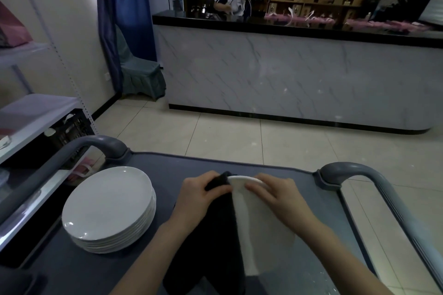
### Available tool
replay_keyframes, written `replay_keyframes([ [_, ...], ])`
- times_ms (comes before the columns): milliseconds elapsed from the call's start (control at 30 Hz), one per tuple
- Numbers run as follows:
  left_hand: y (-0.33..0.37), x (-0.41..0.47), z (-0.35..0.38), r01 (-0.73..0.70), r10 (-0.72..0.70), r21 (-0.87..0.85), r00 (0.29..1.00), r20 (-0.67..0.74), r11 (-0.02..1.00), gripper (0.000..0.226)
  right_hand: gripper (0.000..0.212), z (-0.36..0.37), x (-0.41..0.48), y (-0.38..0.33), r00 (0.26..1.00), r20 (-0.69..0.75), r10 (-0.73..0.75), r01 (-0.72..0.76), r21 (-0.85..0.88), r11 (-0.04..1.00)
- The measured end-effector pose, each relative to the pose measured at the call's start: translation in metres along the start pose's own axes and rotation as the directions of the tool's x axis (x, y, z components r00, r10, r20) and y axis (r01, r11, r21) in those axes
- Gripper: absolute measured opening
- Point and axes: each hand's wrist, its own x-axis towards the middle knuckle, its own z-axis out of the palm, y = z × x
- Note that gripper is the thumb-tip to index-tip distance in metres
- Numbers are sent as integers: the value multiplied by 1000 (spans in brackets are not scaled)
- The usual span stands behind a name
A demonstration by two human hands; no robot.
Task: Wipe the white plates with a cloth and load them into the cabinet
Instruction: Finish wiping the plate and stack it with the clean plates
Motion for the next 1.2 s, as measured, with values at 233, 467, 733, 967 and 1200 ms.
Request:
replay_keyframes([
  [233, -11, -3, -6, 171, -207, -153, 942, -264, 973, 14, 37, 16, -21, -1, 840, -404, 363, -140, 486, 863],
  [467, -4, 6, -11, 47, -45, 15, 993, -105, 999, 18, 39, -2, -9, 5, 958, -258, 123, -69, 210, 975],
  [733, -9, -5, -6, 183, -219, -161, 944, -248, 970, 10, 39, 12, -10, -3, 880, -398, 259, -103, 373, 922],
  [967, -19, -19, -13, 234, -264, -145, 935, -236, 961, 14, 11, 8, -20, 5, 934, -231, 274, -175, 373, 911],
  [1200, 1, -3, -3, 58, -58, 6, 998, 18, 998, 20, 19, 2, 6, -11, 999, 9, -45, 45, -31, 999],
])
